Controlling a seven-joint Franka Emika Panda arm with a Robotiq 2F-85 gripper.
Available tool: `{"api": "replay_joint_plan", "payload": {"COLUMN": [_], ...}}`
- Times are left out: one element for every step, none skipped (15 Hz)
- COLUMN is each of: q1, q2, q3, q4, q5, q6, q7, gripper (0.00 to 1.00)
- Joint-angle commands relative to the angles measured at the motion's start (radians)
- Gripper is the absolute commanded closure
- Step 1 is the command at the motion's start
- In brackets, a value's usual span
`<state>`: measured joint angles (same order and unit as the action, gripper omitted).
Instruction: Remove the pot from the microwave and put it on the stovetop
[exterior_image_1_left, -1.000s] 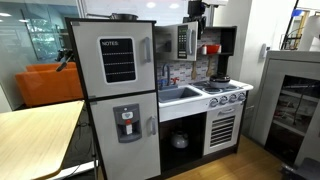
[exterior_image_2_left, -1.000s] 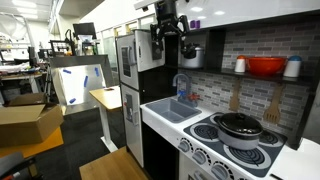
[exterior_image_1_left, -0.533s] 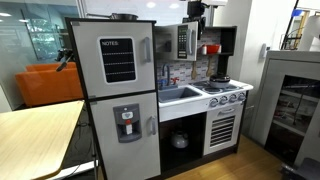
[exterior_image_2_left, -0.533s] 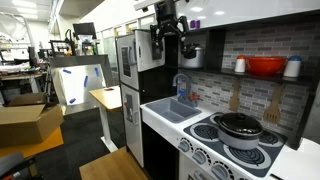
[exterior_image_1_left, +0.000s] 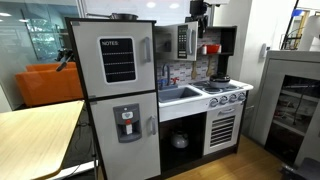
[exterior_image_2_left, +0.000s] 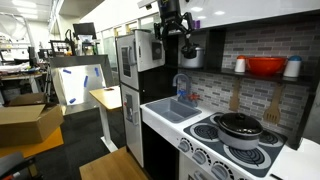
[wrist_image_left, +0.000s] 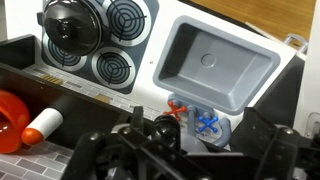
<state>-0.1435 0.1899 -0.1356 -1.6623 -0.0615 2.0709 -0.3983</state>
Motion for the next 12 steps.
{"api": "replay_joint_plan", "payload": {"q1": [-0.018, -0.022, -0.025, -0.029, -0.033, -0.036, -0.039, -0.040, -0.040, -0.043, -0.044, -0.046], "q2": [0.007, 0.011, 0.016, 0.019, 0.026, 0.033, 0.039, 0.046, 0.053, 0.061, 0.069, 0.081], "q3": [-0.002, -0.004, -0.007, -0.008, -0.007, -0.007, -0.006, -0.005, -0.003, -0.001, 0.001, 0.003], "q4": [0.030, 0.036, 0.041, 0.042, 0.047, 0.054, 0.057, 0.062, 0.067, 0.072, 0.074, 0.086], "q5": [-0.027, -0.030, -0.031, -0.027, -0.024, -0.022, -0.016, -0.014, -0.012, -0.005, -0.001, 0.006], "q6": [-0.007, -0.007, -0.004, 0.002, 0.004, 0.001, 0.004, 0.004, 0.006, 0.012, 0.024, 0.026], "q7": [0.015, 0.013, 0.010, 0.006, 0.004, 0.001, -0.004, -0.006, -0.008, -0.014, -0.016, -0.021], "gripper": [0.00, 0.00, 0.00, 0.00, 0.00, 0.00, 0.00, 0.00, 0.00, 0.00, 0.00, 0.00]}}
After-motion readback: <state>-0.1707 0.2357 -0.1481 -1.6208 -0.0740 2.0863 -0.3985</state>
